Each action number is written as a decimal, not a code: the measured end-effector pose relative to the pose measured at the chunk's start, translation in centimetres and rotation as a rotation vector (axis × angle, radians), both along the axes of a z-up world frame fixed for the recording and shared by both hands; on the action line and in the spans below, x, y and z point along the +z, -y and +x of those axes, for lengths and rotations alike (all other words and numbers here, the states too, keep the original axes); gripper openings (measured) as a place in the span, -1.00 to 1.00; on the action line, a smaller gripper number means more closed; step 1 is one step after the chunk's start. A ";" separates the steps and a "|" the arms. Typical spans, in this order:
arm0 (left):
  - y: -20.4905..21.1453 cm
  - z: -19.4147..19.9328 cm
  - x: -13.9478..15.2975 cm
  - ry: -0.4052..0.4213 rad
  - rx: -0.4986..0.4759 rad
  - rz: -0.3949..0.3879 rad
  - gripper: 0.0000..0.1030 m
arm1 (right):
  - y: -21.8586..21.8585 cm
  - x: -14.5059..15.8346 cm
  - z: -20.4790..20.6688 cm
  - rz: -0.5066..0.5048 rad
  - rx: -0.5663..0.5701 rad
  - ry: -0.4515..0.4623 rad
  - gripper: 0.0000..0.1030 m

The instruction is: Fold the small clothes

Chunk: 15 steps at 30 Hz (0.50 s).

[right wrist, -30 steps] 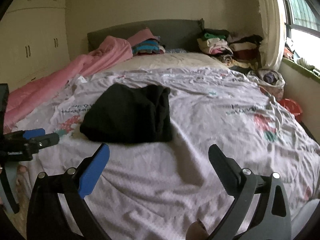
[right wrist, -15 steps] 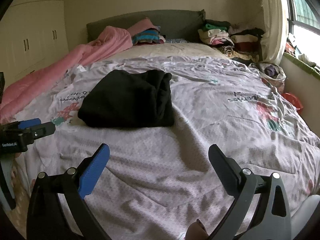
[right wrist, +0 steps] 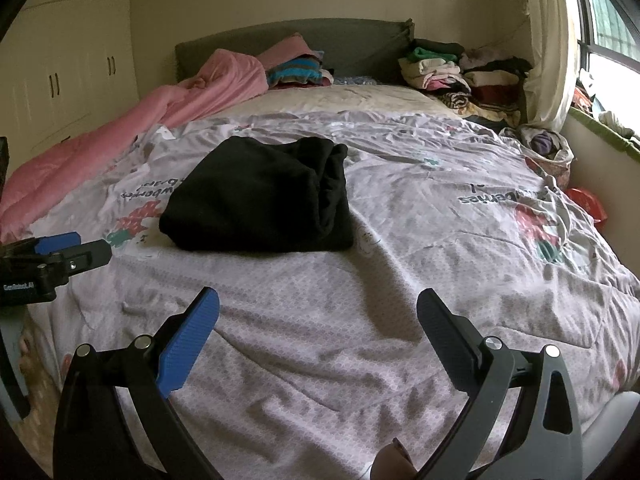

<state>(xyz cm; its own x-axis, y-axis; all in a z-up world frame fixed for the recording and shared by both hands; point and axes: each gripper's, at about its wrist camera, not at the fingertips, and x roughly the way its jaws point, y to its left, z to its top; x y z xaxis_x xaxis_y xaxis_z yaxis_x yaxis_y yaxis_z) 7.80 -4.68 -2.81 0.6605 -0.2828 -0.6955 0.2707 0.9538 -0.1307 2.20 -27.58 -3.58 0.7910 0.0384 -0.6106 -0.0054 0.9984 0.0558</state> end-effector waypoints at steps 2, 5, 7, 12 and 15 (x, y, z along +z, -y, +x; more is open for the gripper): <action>0.0 0.0 0.0 0.000 0.003 0.004 0.82 | 0.0 0.0 0.0 -0.001 0.002 -0.001 0.91; -0.1 0.0 0.0 -0.003 0.006 0.007 0.82 | 0.0 0.0 0.0 0.000 0.000 -0.001 0.91; -0.2 0.0 0.0 -0.005 0.010 0.011 0.82 | -0.1 0.0 0.0 -0.001 -0.001 -0.001 0.91; -0.2 0.0 0.0 -0.004 0.013 0.010 0.82 | -0.1 0.0 0.0 -0.001 0.000 0.000 0.91; -0.3 0.0 0.1 -0.003 0.011 0.009 0.82 | -0.1 0.0 0.0 -0.002 -0.001 0.000 0.91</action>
<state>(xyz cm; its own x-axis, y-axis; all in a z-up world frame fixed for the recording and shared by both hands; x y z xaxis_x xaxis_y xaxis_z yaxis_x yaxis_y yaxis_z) 7.80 -4.38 -2.76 0.6614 -0.2688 -0.7003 0.2596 0.9579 -0.1225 2.20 -27.46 -3.55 0.7909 0.0367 -0.6109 -0.0047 0.9985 0.0540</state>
